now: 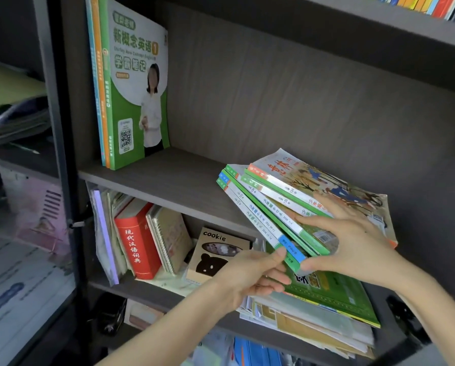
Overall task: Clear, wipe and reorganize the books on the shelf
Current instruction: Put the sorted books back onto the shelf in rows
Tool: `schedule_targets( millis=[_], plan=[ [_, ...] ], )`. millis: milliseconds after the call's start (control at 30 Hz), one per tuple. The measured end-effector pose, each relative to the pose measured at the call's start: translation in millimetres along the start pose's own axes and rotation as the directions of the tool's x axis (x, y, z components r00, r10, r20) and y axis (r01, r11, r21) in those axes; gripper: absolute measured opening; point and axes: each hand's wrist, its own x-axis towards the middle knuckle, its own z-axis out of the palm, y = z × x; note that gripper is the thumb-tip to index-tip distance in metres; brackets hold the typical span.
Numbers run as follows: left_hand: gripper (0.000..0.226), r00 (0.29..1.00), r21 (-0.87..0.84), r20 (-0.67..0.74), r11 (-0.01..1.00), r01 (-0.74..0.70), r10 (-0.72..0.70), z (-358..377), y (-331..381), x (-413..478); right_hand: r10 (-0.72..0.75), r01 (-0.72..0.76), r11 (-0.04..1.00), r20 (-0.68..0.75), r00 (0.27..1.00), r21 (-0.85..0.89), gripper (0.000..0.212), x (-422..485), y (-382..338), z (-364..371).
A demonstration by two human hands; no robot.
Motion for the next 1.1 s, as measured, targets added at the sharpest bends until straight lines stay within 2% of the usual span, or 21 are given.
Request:
schedule_targets(
  millis=[100, 300, 433, 500, 700, 800, 900, 967, 1033, 1100],
  plan=[
    [0.043, 0.998, 0.005, -0.065, 1.0, 0.002, -0.001, -8, 1, 3, 0.017, -0.017, 1.0, -0.011, 1.0, 0.021, 0.091, -1, -3, 0],
    [0.033, 0.994, 0.009, -0.103, 1.0, -0.025, 0.026, -12, 5, 7, 0.023, -0.022, 0.999, -0.013, 1.0, 0.032, 0.089, -2, -3, 1],
    [0.06, 0.982, -0.029, -0.18, 0.998, -0.056, 0.05, -10, 13, 10, 0.027, -0.027, 0.999, -0.012, 1.0, 0.031, 0.089, -2, -3, 3],
    [0.065, 0.98, 0.02, -0.19, 0.998, -0.056, 0.059, -8, 16, 12, 0.027, -0.026, 0.999, -0.018, 0.999, 0.035, 0.088, -2, -2, 4],
    [0.049, 0.968, 0.096, -0.243, 0.994, -0.042, 0.064, -9, 19, 18, 0.028, -0.028, 0.999, -0.02, 0.999, 0.023, 0.085, -2, -1, 4],
    [0.042, 0.954, 0.151, -0.274, 0.985, -0.085, 0.124, -10, 24, 19, 0.027, -0.027, 1.0, -0.019, 0.999, 0.013, 0.084, -1, -1, 3],
    [0.05, 0.931, 0.237, -0.309, 0.964, -0.123, 0.195, -10, 25, 21, 0.001, -0.001, 1.0, 0.012, 1.0, 0.012, 0.081, -1, 1, 2],
    [0.047, 0.929, 0.25, -0.314, 0.961, -0.117, 0.195, -10, 26, 22, -0.023, 0.022, 0.999, 0.034, 0.999, 0.028, 0.08, -3, 3, -4],
    [0.043, 0.936, 0.248, -0.304, 0.963, -0.103, 0.179, -11, 28, 23, -0.05, 0.05, 0.999, 0.07, 0.996, -0.01, 0.073, -5, 9, -13],
    [0.044, 0.944, 0.238, -0.298, 0.969, -0.07, 0.141, -13, 32, 23, -0.09, 0.104, 0.988, 0.117, 0.989, -0.118, 0.057, -6, 11, -20]
  ],
)
